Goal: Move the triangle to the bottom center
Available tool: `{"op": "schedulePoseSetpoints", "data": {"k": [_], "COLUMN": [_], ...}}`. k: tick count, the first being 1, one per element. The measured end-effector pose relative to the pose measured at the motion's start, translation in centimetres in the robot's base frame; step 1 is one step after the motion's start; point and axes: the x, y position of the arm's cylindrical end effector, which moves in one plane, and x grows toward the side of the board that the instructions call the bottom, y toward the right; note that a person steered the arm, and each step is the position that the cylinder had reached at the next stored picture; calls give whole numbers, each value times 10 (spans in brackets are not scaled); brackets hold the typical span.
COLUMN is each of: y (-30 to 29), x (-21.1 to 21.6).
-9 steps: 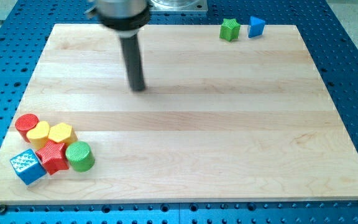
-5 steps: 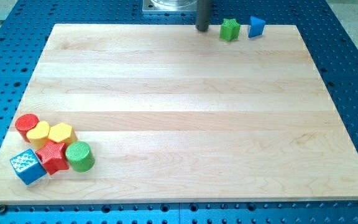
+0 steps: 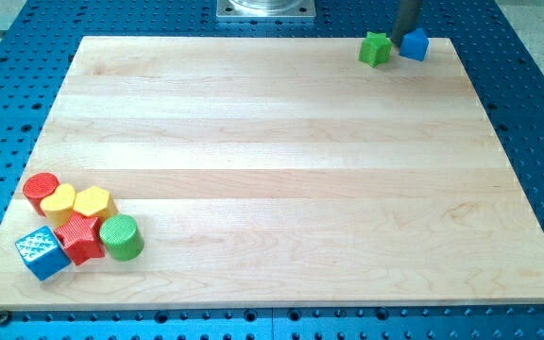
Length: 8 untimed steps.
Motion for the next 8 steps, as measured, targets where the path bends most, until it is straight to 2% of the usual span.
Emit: {"op": "schedulePoseSetpoints", "data": {"k": [1, 3, 4, 5, 6, 7, 8], "y": [12, 53, 60, -20, -141, -241, -264], "x": [34, 29, 48, 136, 243, 300, 346]}}
